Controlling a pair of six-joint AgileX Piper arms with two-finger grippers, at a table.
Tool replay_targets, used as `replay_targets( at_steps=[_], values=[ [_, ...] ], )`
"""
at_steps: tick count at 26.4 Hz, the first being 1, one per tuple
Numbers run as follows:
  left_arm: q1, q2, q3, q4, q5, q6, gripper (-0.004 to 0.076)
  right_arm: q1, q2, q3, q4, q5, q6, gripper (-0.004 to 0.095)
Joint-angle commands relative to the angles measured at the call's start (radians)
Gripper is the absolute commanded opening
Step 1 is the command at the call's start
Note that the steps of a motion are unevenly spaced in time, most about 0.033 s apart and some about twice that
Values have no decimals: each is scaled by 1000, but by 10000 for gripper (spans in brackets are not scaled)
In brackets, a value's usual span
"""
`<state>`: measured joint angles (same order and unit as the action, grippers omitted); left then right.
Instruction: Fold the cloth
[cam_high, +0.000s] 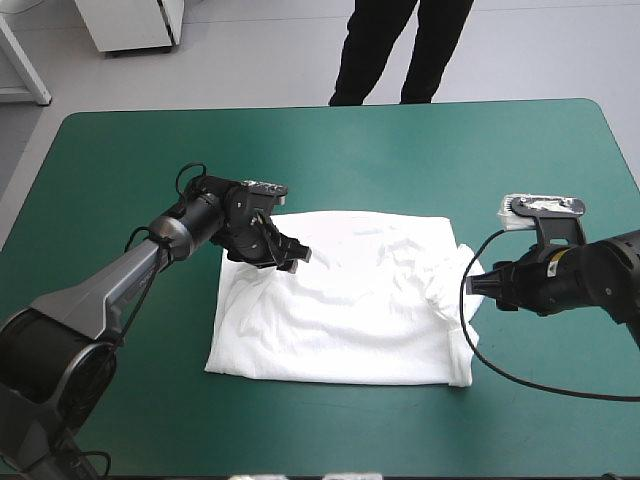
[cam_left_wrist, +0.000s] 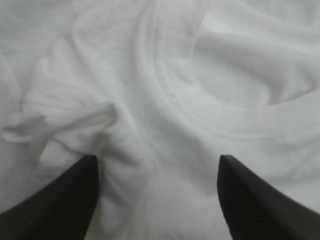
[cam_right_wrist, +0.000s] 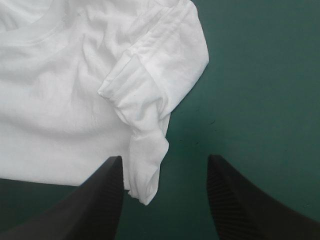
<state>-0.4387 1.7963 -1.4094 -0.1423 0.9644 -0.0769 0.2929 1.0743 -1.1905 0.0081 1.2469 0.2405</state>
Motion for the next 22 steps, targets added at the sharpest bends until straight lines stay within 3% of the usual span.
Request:
replay_targets(
  at_steps=[1, 5, 10, 22],
  values=[
    [-6, -128, -24, 13, 9, -19, 509, -5, 0, -31, -17, 1, 19, 482],
    [-6, -198, -24, 120, 91, -62, 507, -18, 80, -31, -82, -1, 30, 482],
    [22, -251, -24, 251, 190, -123, 507, -104, 226, -31, -53, -72, -7, 482],
    [55, -269, -24, 262, 224, -119, 506, -167, 483, -31, 49, -214, -90, 482]
  ],
)
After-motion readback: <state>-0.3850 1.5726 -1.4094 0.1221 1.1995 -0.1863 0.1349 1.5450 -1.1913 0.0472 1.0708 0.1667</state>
